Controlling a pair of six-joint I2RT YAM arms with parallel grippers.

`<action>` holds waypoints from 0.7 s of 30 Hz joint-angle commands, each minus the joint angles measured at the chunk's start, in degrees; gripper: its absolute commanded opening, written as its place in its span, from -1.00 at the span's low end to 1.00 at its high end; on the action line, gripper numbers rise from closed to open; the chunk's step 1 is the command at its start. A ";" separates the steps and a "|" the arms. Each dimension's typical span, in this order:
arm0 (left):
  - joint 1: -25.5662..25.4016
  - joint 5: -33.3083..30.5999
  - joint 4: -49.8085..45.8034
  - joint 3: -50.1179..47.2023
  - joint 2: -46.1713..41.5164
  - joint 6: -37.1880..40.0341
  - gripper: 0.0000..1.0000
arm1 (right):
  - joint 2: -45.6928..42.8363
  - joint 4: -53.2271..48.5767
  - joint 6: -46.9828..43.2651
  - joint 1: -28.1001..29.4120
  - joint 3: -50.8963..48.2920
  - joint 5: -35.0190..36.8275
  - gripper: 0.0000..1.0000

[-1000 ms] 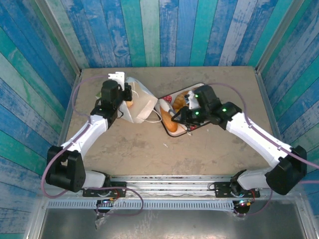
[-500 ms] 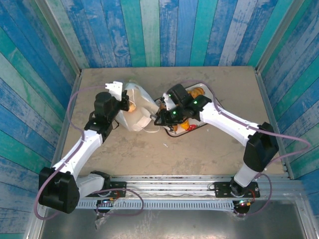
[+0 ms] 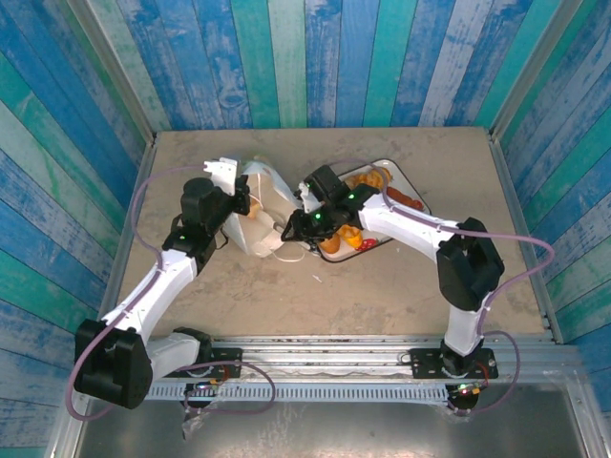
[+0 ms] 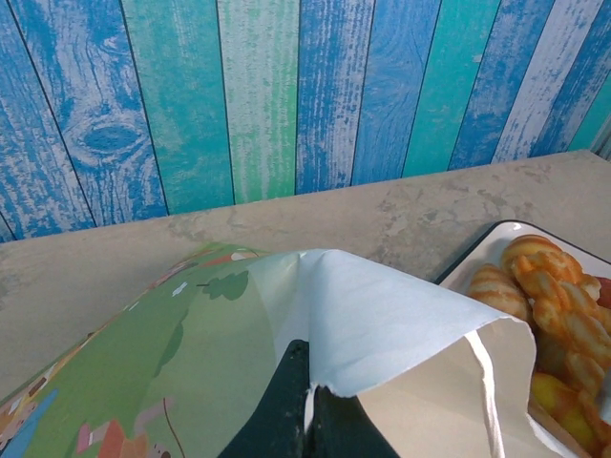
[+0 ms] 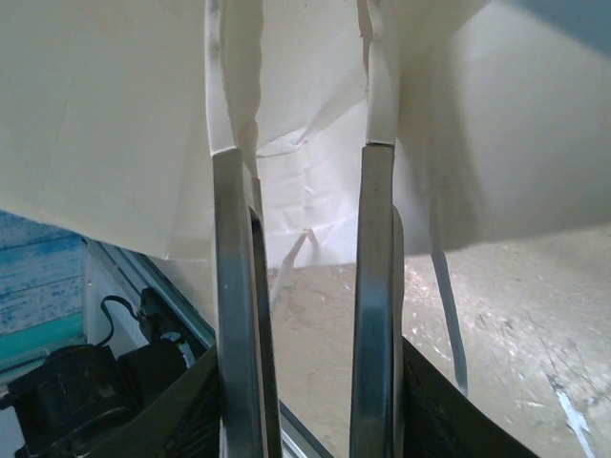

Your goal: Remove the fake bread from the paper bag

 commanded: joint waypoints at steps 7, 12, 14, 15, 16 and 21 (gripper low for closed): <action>-1.06 -0.36 0.94 1.01 -0.67 -0.70 -0.94 | 3.59 2.75 3.97 0.42 4.06 -1.50 -0.05; -1.50 -0.16 1.29 0.57 -1.42 -0.88 -0.94 | 5.51 1.16 4.65 0.43 6.50 -0.04 0.02; -1.58 -0.07 1.42 0.36 -1.69 -0.79 -0.94 | 6.47 0.54 4.92 0.25 7.40 0.37 0.04; -1.59 -0.01 1.41 0.19 -1.93 -0.83 -0.94 | 6.95 0.11 5.10 0.18 8.01 0.45 0.05; -1.63 -0.03 1.45 0.19 -2.12 -0.79 -0.94 | 7.37 -0.17 5.24 0.21 8.47 0.68 0.07; -1.85 0.19 1.75 -0.19 -2.68 -0.88 -0.94 | 8.58 -1.72 5.73 0.21 10.20 1.97 0.07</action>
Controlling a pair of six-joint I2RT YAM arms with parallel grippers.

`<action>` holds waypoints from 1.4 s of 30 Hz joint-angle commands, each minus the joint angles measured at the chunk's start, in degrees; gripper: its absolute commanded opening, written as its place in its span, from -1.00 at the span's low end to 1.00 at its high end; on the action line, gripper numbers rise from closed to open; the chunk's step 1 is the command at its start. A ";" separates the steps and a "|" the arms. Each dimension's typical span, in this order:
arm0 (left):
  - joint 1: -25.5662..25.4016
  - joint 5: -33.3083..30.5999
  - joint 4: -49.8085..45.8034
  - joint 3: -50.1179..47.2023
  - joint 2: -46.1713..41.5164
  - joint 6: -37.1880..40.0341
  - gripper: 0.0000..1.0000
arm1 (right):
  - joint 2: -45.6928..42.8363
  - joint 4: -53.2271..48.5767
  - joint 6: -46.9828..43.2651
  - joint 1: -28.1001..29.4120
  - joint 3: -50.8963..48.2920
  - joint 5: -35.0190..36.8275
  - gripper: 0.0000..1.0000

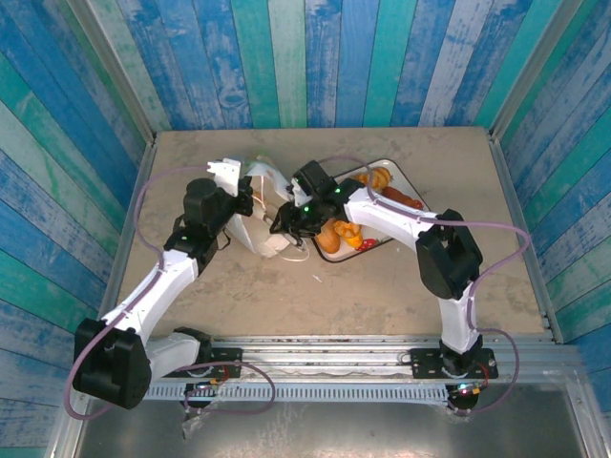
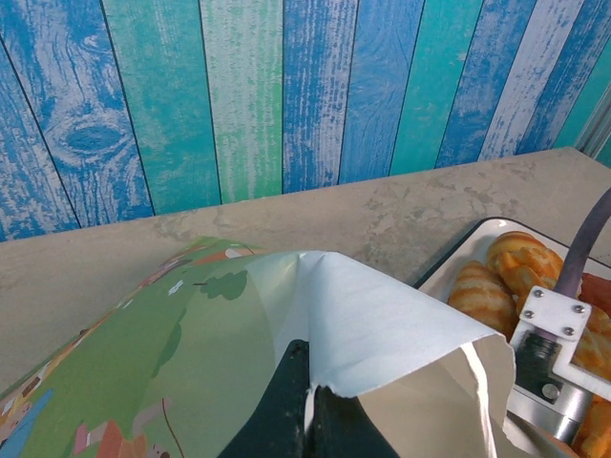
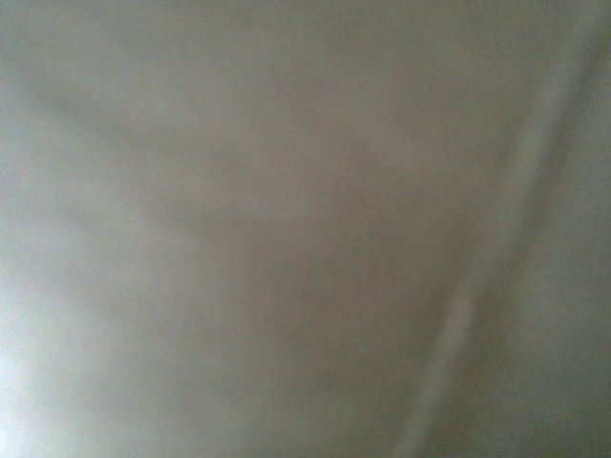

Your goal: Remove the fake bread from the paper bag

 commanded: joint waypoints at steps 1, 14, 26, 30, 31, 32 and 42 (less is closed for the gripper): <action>-0.38 0.32 1.89 -0.24 -2.71 -0.44 -0.94 | 0.72 -1.62 0.68 0.16 1.97 1.75 0.07; -0.40 -0.60 2.36 -0.93 -1.85 -0.57 -0.94 | -1.11 -3.23 0.24 0.11 2.04 4.91 0.06; -0.50 -0.73 2.32 -0.88 -2.17 -0.61 -0.94 | 3.84 -2.90 0.00 0.14 5.42 2.10 0.05; -0.47 -0.41 2.53 -0.90 -2.00 -0.70 -0.93 | 5.03 -3.14 0.03 0.14 6.07 1.38 0.05; -0.47 -0.40 2.55 -0.90 -1.96 -0.71 -0.94 | 5.31 -3.09 0.00 0.14 6.33 1.08 0.05; -0.46 -0.42 2.61 -0.96 -1.91 -0.77 -0.94 | 5.68 -3.01 -0.06 0.14 6.66 0.81 0.05; -0.47 -0.54 2.30 -0.64 -1.45 -0.97 -0.94 | 7.80 -3.05 -0.85 0.14 9.79 0.19 -0.16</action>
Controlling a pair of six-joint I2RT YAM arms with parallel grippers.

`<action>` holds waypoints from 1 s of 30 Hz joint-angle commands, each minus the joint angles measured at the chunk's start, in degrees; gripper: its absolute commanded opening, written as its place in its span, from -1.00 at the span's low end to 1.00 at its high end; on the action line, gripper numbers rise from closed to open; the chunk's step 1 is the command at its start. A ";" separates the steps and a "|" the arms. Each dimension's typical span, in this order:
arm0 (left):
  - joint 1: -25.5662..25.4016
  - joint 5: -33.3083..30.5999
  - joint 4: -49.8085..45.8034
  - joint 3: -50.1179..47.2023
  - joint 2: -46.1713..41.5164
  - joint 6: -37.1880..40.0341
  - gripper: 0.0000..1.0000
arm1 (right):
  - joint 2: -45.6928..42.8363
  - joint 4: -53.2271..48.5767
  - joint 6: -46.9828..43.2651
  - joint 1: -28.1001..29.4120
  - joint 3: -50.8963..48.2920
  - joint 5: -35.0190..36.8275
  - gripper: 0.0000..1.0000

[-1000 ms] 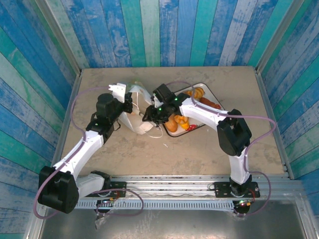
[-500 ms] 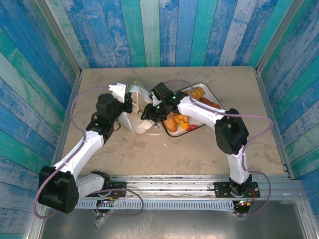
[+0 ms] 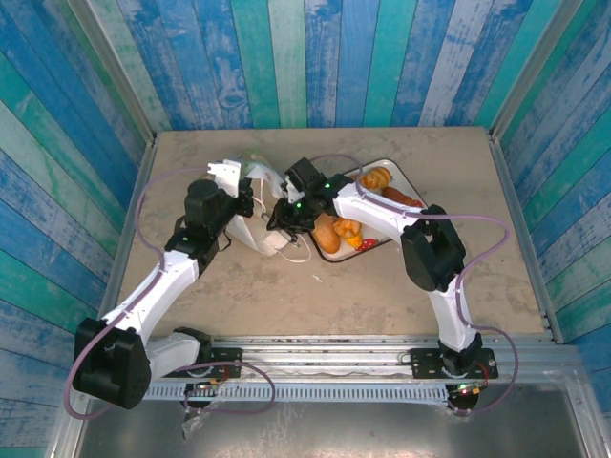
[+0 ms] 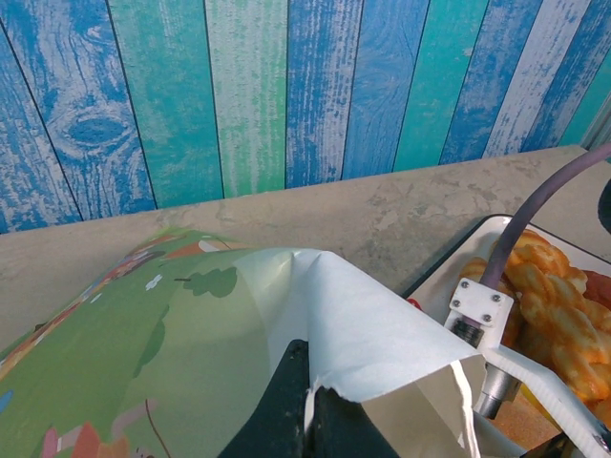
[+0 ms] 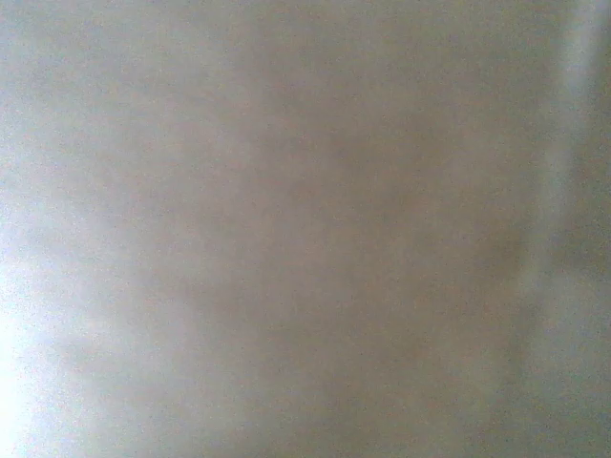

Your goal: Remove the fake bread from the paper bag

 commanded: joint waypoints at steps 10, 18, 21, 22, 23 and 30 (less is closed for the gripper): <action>-0.17 -3.60 0.26 0.88 -0.22 -1.83 -0.94 | -2.17 -0.33 -3.50 0.42 0.46 0.29 -0.57; -0.16 -8.03 -0.12 1.60 1.44 -5.04 -0.94 | -6.79 1.01 -5.80 1.45 -3.97 1.71 -0.75; -0.17 -9.15 -0.73 1.97 1.95 -5.86 -0.95 | -8.75 0.82 -6.50 1.68 -5.51 2.47 -0.79; -0.17 -9.54 -0.83 2.12 2.06 -6.08 -0.95 | -9.54 0.12 -6.79 1.82 -5.87 3.18 -0.80; -0.17 -9.92 -0.85 2.00 2.06 -6.20 -0.96 | -10.15 -0.64 -7.07 1.92 -6.15 3.87 -0.81; -0.17 -11.02 -0.05 1.49 1.71 -6.23 -0.96 | -15.35 -8.29 -9.79 3.19 -6.57 12.13 -0.82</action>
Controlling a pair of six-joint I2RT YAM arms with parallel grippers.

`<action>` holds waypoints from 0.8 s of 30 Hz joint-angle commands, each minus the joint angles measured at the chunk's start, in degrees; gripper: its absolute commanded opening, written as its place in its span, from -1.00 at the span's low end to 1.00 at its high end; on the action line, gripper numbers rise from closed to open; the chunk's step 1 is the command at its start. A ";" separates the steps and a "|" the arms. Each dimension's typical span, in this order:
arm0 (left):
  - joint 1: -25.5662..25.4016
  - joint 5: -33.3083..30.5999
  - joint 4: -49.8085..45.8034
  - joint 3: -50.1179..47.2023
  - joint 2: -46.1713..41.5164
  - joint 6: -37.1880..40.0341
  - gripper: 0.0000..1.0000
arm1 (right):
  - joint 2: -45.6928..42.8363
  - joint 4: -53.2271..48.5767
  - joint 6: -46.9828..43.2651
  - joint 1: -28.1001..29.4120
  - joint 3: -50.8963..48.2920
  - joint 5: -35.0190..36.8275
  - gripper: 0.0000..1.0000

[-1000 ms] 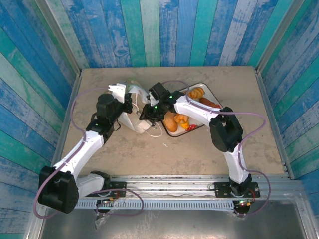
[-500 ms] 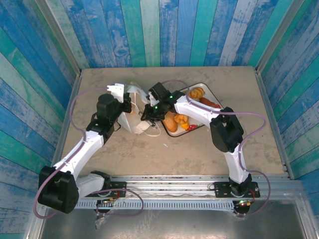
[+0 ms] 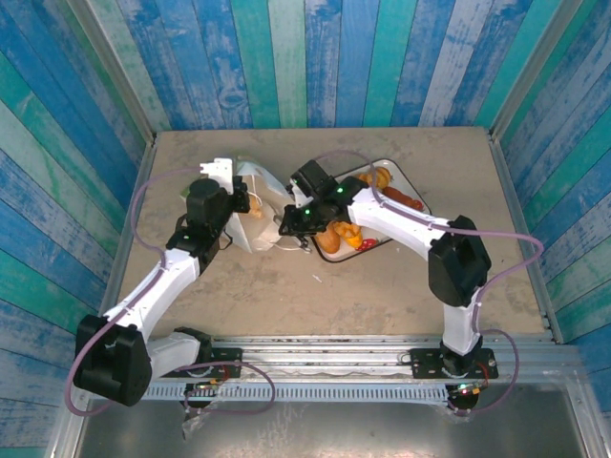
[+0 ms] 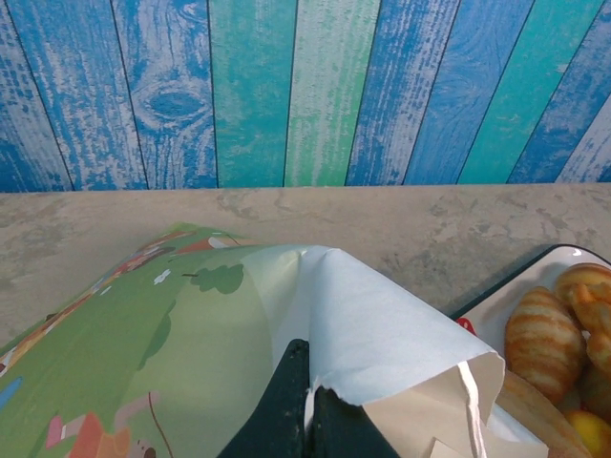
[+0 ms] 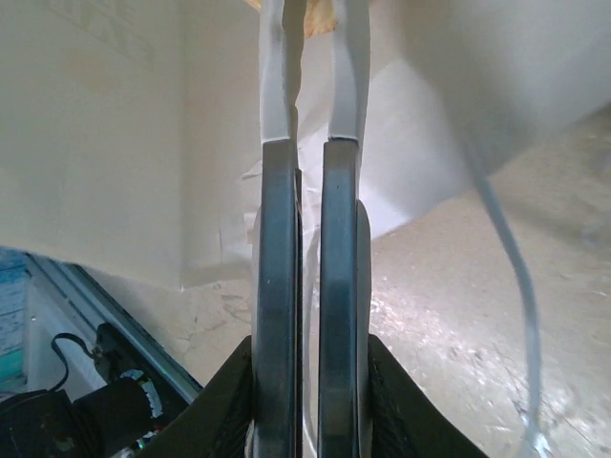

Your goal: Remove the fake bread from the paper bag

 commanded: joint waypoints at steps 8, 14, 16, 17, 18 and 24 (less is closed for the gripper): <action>-0.17 -3.27 -0.86 2.68 2.14 -0.97 -0.96 | -3.57 -10.79 -8.22 4.51 4.09 14.84 -0.84; -0.16 -3.98 -2.87 4.05 2.70 -2.14 -0.96 | -3.75 -12.18 -13.46 7.56 5.84 26.53 -0.86; -0.10 -4.00 -3.76 4.64 3.16 -2.63 -0.97 | -4.13 -11.03 -16.15 9.05 5.35 31.95 -0.86; -0.14 -3.90 -4.45 5.17 3.45 -2.71 -0.97 | -4.39 -10.43 -17.87 10.03 5.00 35.13 -0.87; -0.12 -3.56 -5.15 5.58 3.69 -2.65 -0.97 | -4.54 -9.54 -19.71 11.07 4.56 39.05 -0.87; -0.08 -3.69 -7.83 7.24 5.12 -2.72 -0.98 | -3.68 -4.57 -31.39 16.61 3.18 58.33 -0.88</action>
